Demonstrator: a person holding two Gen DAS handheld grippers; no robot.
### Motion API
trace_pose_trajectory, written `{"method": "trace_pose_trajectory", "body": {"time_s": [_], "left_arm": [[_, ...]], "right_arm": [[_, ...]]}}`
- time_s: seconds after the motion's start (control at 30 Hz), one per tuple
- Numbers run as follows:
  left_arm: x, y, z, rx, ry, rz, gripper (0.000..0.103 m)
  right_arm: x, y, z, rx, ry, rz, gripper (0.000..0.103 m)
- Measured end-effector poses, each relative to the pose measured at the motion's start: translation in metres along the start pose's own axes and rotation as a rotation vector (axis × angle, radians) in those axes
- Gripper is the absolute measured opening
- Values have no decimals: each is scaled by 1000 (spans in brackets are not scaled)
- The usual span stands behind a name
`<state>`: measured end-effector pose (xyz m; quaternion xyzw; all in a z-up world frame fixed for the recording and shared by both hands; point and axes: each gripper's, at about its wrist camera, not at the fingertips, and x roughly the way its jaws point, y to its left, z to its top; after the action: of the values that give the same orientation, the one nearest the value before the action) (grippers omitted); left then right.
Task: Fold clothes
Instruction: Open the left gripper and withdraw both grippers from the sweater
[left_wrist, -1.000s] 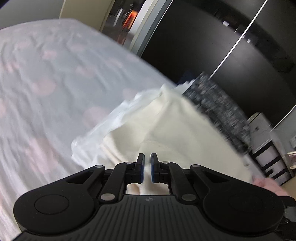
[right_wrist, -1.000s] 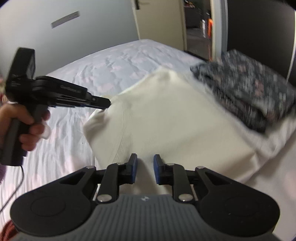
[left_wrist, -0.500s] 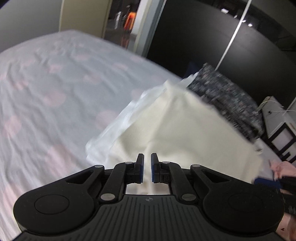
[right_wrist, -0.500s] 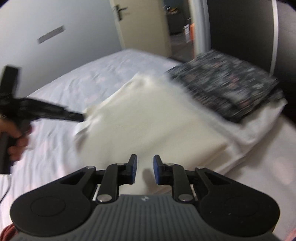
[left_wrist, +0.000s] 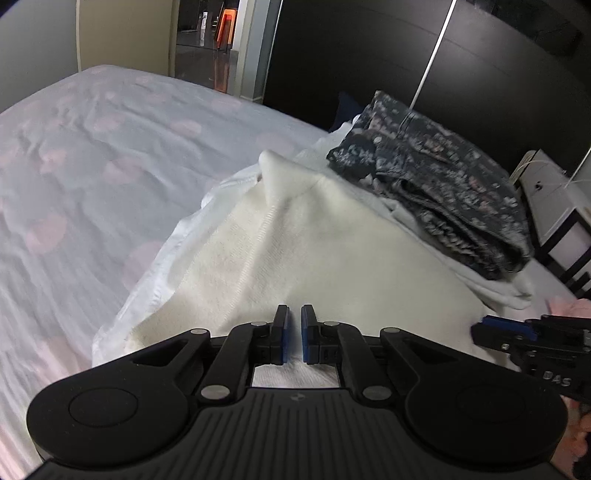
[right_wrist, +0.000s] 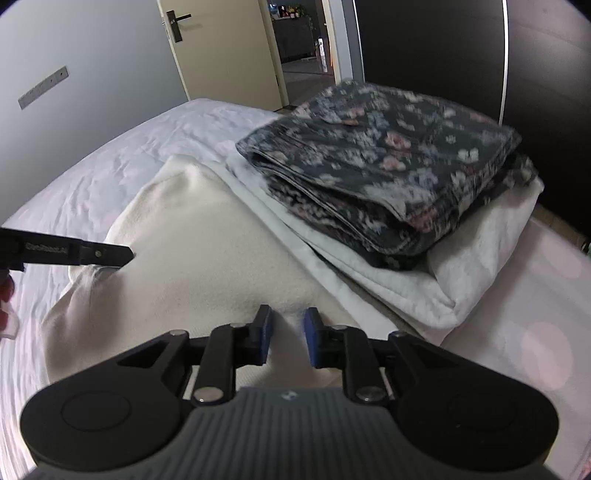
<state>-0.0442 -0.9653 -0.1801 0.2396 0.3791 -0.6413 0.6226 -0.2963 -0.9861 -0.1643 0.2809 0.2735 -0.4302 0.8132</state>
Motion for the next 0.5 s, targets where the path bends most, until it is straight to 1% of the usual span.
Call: {"method": "trace_pose_trajectory", "body": {"time_s": [0.13,0.23,0.27,0.33,0.43,0.5], "left_arm": [[6,-2,3,5,1,9,5],[0,0,2,-3,-2,2,5],[-4,2,1,-13,-5,-1,5],[-18,3,-1,-24,-20,9,5],[-46,3,-5,-11,-56,26,5],[-67,3,-8,-20,-82,24,5]], "right_arm": [[13,-12,-2,28,32,18,21],[11,-5,-4,-9,29,-2,21],[10,-5,-4,-3,29,-5,21],[8,-5,-3,12,36,-9,21],[0,1,3,0,52,-26,24],[-16,10,6,-14,34,-21,26]]}}
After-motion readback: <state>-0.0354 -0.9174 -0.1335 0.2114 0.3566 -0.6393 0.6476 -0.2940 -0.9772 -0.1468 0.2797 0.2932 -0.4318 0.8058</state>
